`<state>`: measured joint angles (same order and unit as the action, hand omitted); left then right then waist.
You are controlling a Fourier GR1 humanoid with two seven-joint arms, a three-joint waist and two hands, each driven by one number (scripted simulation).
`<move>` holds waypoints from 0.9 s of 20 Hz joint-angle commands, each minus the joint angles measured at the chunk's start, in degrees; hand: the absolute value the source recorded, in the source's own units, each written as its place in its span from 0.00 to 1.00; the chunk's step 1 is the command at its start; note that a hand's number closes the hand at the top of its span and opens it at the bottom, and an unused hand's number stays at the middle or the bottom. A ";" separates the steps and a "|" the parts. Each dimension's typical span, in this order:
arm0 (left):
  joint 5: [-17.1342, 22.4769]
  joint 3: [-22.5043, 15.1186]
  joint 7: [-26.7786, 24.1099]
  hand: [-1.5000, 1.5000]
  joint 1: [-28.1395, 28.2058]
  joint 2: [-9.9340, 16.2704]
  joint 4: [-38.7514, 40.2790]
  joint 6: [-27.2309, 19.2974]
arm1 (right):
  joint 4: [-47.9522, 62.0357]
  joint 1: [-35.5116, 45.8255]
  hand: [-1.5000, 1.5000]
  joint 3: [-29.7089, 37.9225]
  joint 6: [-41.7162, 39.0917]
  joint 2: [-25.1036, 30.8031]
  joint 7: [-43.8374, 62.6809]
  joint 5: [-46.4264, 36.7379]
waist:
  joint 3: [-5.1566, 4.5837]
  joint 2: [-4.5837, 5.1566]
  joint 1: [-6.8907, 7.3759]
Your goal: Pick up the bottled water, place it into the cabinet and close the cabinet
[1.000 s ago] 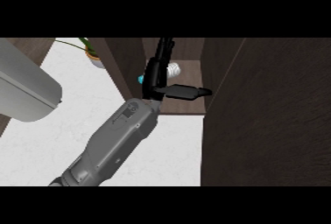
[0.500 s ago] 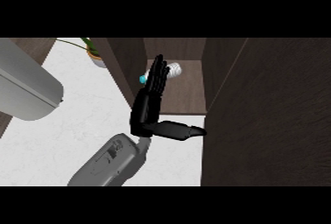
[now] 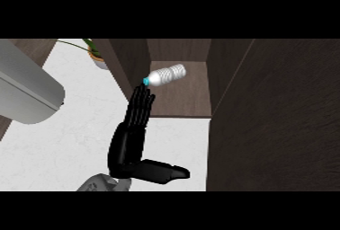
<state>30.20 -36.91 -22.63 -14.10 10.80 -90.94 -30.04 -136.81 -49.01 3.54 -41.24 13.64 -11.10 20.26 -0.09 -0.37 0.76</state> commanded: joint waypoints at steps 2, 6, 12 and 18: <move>-0.43 -0.58 0.08 0.00 8.02 5.39 -9.17 0.17 | -13.12 -2.96 1.00 -7.59 -0.17 0.36 6.28 -5.42 | -0.07 -0.07 0.01; -1.39 -1.22 -1.10 0.00 12.70 7.59 -14.34 -0.06 | -15.09 -3.69 1.00 -11.00 0.27 1.79 8.80 -6.00 | -0.11 -0.08 -0.03; 1.15 2.15 -2.97 0.00 17.48 11.00 -15.02 3.45 | -16.20 -0.60 1.00 -20.27 0.75 1.33 11.60 -11.00 | -0.26 -0.09 -0.50; 2.20 4.46 -4.70 0.00 22.54 13.95 -20.67 4.46 | -14.73 3.39 1.00 -31.73 5.23 -2.34 16.77 -18.09 | -0.38 -0.43 -0.06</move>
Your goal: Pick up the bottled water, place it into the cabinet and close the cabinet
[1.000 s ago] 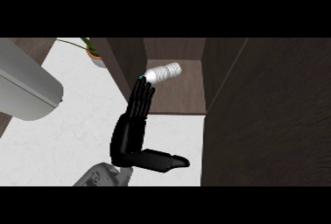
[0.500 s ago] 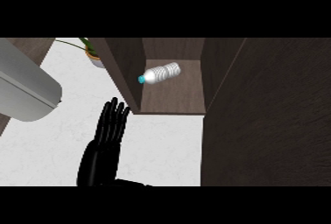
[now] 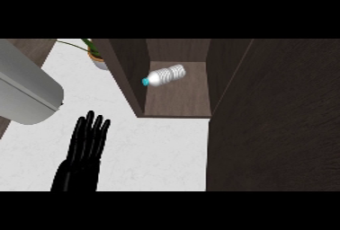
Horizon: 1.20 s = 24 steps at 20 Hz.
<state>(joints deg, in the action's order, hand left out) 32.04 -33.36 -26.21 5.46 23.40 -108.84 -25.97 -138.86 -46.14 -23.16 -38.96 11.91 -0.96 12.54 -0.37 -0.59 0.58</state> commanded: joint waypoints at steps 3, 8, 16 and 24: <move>0.85 0.97 -2.82 0.00 6.93 2.21 -4.19 1.35 | -13.18 3.74 1.00 -8.53 3.81 -1.07 8.02 -12.65 | -0.08 -0.25 0.69; 3.60 4.49 -4.46 0.00 9.87 4.53 -3.99 5.02 | -10.34 10.39 1.00 -18.41 6.11 -4.66 11.62 -22.37 | -0.19 -0.32 0.91; 6.38 8.63 -3.28 0.00 9.84 7.79 -4.77 8.43 | -5.30 23.43 1.00 -23.19 10.83 -11.16 21.08 -25.64 | -0.30 -0.06 0.97; 8.34 11.40 -5.22 0.00 13.18 10.15 -5.32 12.43 | -0.21 35.67 1.00 -25.06 18.13 -11.62 27.04 -24.58 | -0.41 -0.03 1.81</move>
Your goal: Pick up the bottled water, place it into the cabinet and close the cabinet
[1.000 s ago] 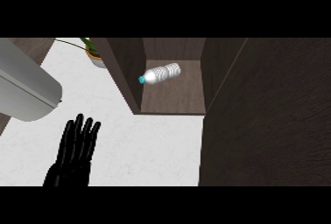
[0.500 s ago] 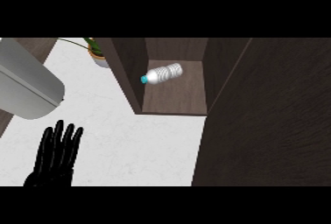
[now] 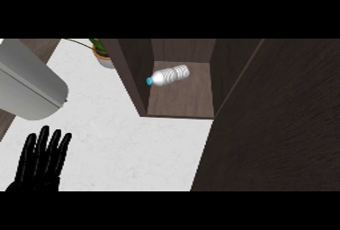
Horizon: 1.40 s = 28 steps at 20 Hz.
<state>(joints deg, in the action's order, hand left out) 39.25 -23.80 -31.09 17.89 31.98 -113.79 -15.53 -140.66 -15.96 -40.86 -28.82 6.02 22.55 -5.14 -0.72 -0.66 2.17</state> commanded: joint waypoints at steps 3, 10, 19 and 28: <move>1.55 1.29 0.38 0.00 1.78 1.93 -1.80 2.37 | 4.66 10.76 1.00 -6.20 9.67 -5.68 3.76 -6.92 | 0.07 0.29 0.84; 2.37 2.96 -0.28 0.00 1.52 2.17 -1.19 3.62 | 6.00 14.47 1.00 -5.58 9.93 -5.55 4.82 -4.03 | -0.01 0.75 1.43; 3.41 4.47 -0.53 0.00 2.81 4.05 -1.39 6.42 | 6.50 14.37 1.00 -3.58 9.62 -5.50 5.62 -1.09 | -0.10 1.24 3.00; 3.74 4.90 -1.07 0.00 2.54 5.06 -1.35 9.27 | 11.90 11.92 1.00 -5.42 6.19 -5.53 6.84 10.86 | -0.19 3.05 6.69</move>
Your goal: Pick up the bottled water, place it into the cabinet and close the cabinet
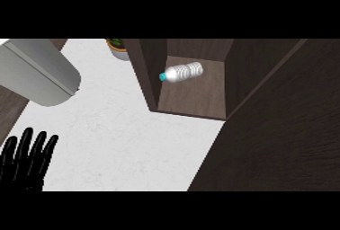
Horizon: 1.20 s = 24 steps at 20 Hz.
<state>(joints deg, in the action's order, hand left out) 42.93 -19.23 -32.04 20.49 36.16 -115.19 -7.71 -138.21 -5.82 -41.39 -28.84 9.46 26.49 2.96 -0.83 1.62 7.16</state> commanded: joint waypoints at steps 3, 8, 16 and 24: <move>0.19 0.19 0.33 0.00 -1.53 0.54 -1.20 1.26 | 11.89 -0.89 1.00 -6.43 3.56 -7.54 5.12 11.98 | 0.08 1.56 2.59; 1.06 1.46 0.13 0.00 -0.21 1.67 0.51 3.02 | 14.49 1.32 1.00 -1.12 7.07 -9.06 6.03 17.90 | 0.08 0.95 2.36; 1.01 2.44 -0.90 0.00 1.21 1.33 0.07 2.52 | 11.13 -1.80 1.00 10.55 15.82 -9.08 -0.14 15.92 | 0.23 0.39 -1.10; 1.90 2.52 -0.09 0.00 0.58 1.79 0.61 4.08 | 20.32 8.38 1.00 19.30 24.47 -9.19 -1.95 18.41 | 0.32 0.83 0.64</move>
<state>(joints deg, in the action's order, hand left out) 44.43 -17.15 -32.59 21.85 37.61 -114.74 -4.14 -124.35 -4.41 -24.36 -13.20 4.21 24.41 23.23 -0.55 2.26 7.22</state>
